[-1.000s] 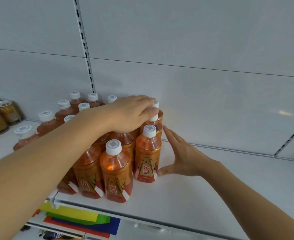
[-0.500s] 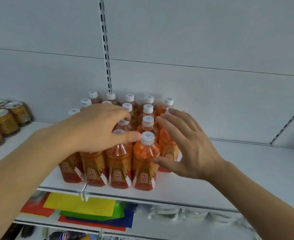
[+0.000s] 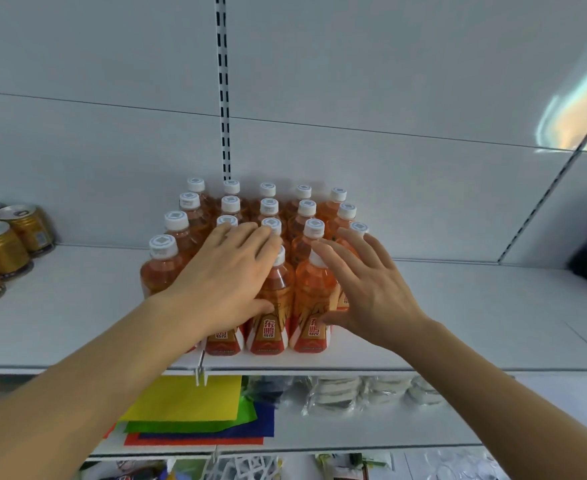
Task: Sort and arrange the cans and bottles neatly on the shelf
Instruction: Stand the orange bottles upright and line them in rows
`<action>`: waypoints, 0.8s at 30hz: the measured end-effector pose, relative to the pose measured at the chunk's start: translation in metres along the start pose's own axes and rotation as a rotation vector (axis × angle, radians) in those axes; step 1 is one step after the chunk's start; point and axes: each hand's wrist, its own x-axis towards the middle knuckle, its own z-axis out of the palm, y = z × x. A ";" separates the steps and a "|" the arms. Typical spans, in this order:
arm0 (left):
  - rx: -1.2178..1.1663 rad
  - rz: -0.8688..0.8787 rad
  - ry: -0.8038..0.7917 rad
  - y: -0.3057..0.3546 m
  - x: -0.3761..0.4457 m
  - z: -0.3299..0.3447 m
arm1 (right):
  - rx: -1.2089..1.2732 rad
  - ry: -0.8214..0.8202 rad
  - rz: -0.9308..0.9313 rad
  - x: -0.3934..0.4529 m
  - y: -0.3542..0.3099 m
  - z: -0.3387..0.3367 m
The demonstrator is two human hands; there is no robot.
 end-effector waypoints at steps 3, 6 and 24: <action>0.009 0.013 -0.004 0.000 0.002 -0.003 | 0.028 0.016 -0.014 0.000 0.004 0.002; 0.012 0.019 -0.019 0.000 0.003 -0.003 | 0.036 0.009 -0.031 0.002 0.008 0.005; 0.008 -0.240 -0.093 -0.049 -0.037 -0.017 | -0.037 0.022 -0.115 0.029 -0.018 -0.024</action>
